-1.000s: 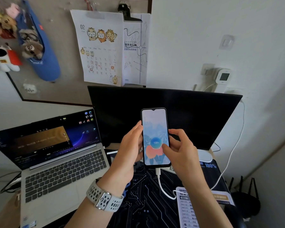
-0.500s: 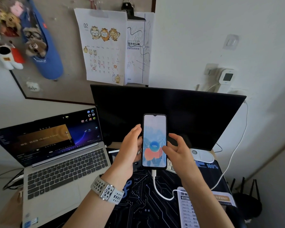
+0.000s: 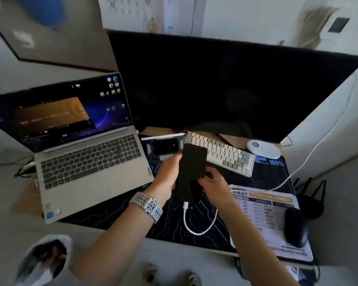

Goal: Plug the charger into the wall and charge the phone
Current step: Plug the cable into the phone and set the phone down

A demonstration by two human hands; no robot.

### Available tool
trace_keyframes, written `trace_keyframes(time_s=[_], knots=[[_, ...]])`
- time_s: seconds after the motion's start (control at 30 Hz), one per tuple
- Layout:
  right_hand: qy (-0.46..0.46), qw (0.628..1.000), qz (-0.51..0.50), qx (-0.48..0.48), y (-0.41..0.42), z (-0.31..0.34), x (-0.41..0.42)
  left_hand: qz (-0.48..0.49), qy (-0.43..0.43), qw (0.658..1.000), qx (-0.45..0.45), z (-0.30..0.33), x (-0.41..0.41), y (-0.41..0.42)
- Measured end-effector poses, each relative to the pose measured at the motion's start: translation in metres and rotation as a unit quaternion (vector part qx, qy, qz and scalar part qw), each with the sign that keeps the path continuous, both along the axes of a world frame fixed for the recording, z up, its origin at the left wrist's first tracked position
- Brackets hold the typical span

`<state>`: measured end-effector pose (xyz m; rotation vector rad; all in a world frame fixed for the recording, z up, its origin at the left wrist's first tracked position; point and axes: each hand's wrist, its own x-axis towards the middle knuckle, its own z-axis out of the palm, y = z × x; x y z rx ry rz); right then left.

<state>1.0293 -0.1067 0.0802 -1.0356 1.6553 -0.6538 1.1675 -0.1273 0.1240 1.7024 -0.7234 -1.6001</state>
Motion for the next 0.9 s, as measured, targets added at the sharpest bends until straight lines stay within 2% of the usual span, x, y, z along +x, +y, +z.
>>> trace_keyframes(time_s=[0.23, 0.37, 0.6, 0.73, 0.9], knots=[[0.012, 0.997, -0.006, 0.073, 0.018, -0.065, 0.007, 0.011, -0.02, 0.994, 0.104, -0.078, 0.006, 0.011], [0.032, 0.994, 0.001, 0.1, 0.028, -0.09, 0.018, -0.029, -0.079, 0.989, 0.123, -0.112, 0.007, 0.019], [0.083, 0.991, -0.009, 0.109, 0.03, -0.106, 0.034, -0.047, -0.131, 0.985, 0.105, -0.142, 0.01, 0.02], [0.167, 0.978, 0.047, 0.114, 0.03, -0.11, 0.042, -0.1, -0.24, 0.964, 0.055, -0.151, 0.012, 0.016], [0.223, 0.967, 0.075, 0.102, 0.031, -0.111, 0.04, -0.156, -0.316, 0.935, 0.034, -0.156, 0.013, 0.015]])
